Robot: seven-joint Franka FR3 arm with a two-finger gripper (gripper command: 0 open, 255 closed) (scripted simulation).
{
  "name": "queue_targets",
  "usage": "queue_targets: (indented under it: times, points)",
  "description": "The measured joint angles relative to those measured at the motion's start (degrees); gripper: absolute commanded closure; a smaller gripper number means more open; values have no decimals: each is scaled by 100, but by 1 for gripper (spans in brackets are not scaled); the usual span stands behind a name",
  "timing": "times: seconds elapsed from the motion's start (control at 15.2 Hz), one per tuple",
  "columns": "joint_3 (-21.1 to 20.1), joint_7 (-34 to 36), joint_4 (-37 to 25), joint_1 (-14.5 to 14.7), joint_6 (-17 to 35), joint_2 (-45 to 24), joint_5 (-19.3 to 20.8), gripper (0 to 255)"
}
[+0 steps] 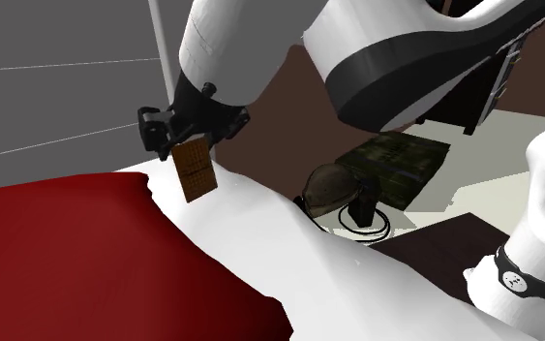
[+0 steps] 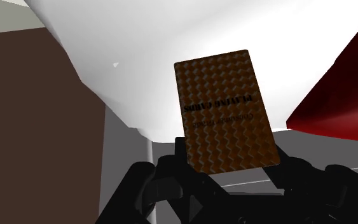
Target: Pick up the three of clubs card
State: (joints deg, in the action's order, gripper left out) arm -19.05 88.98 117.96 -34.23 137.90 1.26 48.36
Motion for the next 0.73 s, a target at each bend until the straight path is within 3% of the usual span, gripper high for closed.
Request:
queue_targets:
  times: [0.73]
  points:
    - [-10,-707,-504,48,-517,224,-592,255]
